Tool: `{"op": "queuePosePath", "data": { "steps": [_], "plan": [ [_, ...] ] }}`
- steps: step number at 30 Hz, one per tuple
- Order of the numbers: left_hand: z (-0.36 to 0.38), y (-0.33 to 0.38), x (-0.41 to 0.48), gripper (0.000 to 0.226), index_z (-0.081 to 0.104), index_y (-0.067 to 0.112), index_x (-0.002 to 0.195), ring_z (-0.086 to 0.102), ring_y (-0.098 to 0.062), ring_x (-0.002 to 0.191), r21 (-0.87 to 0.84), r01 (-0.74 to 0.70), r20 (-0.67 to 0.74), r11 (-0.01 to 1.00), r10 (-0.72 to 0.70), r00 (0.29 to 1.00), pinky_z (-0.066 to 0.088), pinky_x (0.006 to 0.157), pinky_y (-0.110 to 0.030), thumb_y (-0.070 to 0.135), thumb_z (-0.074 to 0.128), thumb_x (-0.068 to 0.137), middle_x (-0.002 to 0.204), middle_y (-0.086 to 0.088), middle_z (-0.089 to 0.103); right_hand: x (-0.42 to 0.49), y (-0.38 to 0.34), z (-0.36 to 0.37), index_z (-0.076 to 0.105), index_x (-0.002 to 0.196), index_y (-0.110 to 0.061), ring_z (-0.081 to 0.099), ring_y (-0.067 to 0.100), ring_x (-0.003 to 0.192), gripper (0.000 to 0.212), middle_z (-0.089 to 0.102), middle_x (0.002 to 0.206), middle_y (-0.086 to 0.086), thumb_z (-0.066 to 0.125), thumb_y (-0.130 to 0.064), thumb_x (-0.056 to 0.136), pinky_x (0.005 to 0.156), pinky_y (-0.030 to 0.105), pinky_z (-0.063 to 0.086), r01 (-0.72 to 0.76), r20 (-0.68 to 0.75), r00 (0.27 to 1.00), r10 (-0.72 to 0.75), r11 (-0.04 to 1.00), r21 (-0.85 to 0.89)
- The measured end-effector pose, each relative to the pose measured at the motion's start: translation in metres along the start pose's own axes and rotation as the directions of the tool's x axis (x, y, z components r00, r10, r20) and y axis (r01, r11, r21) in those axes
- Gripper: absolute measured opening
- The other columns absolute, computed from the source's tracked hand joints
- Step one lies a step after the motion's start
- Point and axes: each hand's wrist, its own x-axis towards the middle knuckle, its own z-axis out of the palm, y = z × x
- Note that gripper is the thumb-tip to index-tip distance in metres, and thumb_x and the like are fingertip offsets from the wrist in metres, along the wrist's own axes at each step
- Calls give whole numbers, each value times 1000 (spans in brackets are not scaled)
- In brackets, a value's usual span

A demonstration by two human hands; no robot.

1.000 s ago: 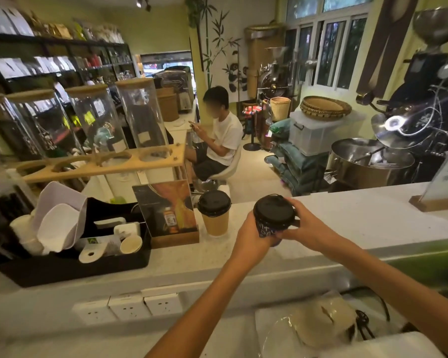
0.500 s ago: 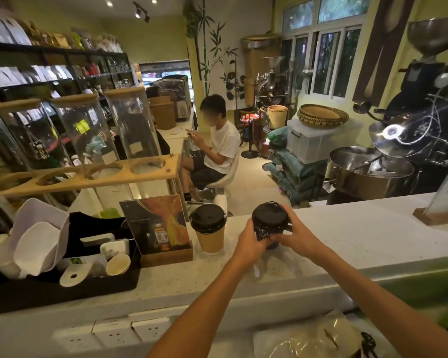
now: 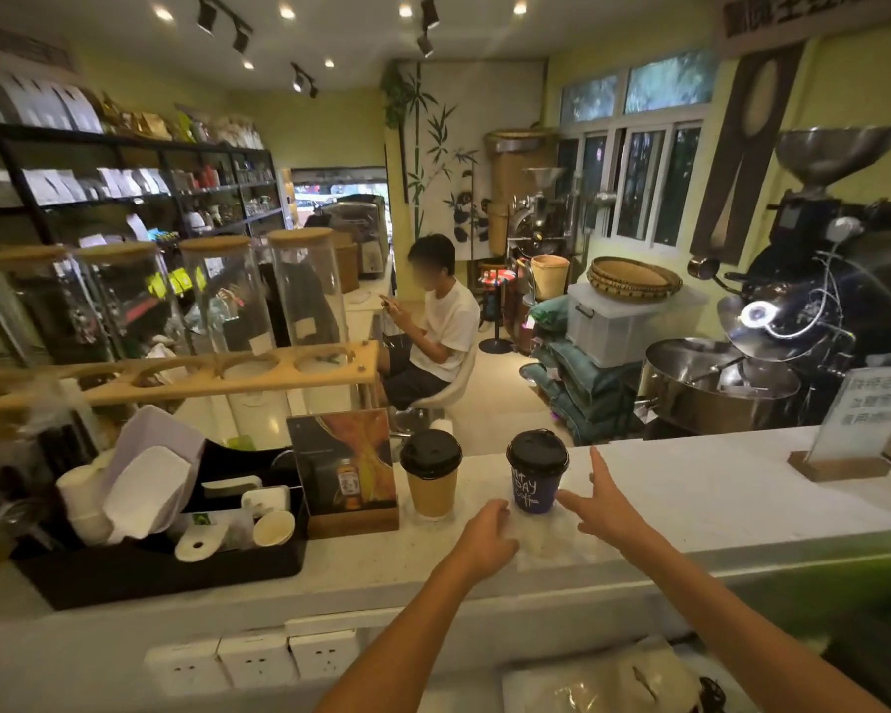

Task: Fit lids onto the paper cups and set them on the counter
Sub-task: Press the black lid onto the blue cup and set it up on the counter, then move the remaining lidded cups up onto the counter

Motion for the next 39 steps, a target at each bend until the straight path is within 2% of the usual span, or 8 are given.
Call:
{"op": "queuePosePath", "data": {
  "steps": [3,9,13,19,27,31,36,39],
  "plan": [
    [-21,4,-26,46,45,15,141,58,-22,117,11,8,61,1000,-8,998,53,95,-35,19,58,97,142,-10,53,-25,-19,-6,20,155,-18,39,36,141,71,29,161,15,61,-23,97,108,51,44,39,-68,997,-42,998,-44],
    [-81,32,-108,27,62,14,103,62,-14,77,125,-100,-110,987,114,987,55,71,-31,37,50,100,91,-1,65,-105,-89,-7,63,122,-7,62,30,113,30,65,123,14,53,-25,101,98,49,52,236,-6,971,-237,970,-57],
    [-127,44,-177,31,66,15,89,66,-20,79,274,-195,-292,942,275,916,55,75,-41,40,50,99,85,-4,69,-159,-136,10,71,101,-6,67,25,91,25,72,95,10,55,-24,98,80,35,57,344,64,937,-343,939,-6],
    [-179,-6,-293,32,57,24,73,59,-16,66,293,-274,-434,916,383,816,46,61,-36,39,48,100,68,5,58,-241,-165,76,74,87,-19,72,16,85,20,75,90,6,58,-24,97,73,29,59,394,164,892,-422,902,176],
    [-165,-209,-412,24,60,11,81,63,-24,77,-102,-31,-527,994,-28,850,52,71,-44,22,50,100,83,-9,68,-352,-80,237,74,88,-21,71,7,81,24,75,88,0,54,-20,101,74,25,57,113,426,883,-198,970,217],
    [-140,-299,-449,7,57,15,92,63,-22,88,-166,117,-468,979,-183,865,47,75,-29,11,54,97,95,-4,67,-394,-19,309,72,102,-14,68,12,83,19,72,105,9,53,-19,101,69,22,54,-134,467,883,40,976,170],
    [-122,-360,-456,38,50,1,129,57,-31,118,-190,315,-326,930,-362,873,43,98,-32,-4,49,91,132,-16,56,-426,15,365,49,140,-15,60,23,112,43,57,130,3,52,-34,101,90,39,55,-380,455,842,290,917,118],
    [-123,-367,-450,57,30,2,149,33,-25,143,-123,255,-130,959,-270,954,21,113,-21,5,51,96,155,-13,34,-431,15,384,29,153,-20,44,23,132,59,41,142,-2,50,-39,101,106,47,45,-435,493,813,310,886,159]
  ]
}}
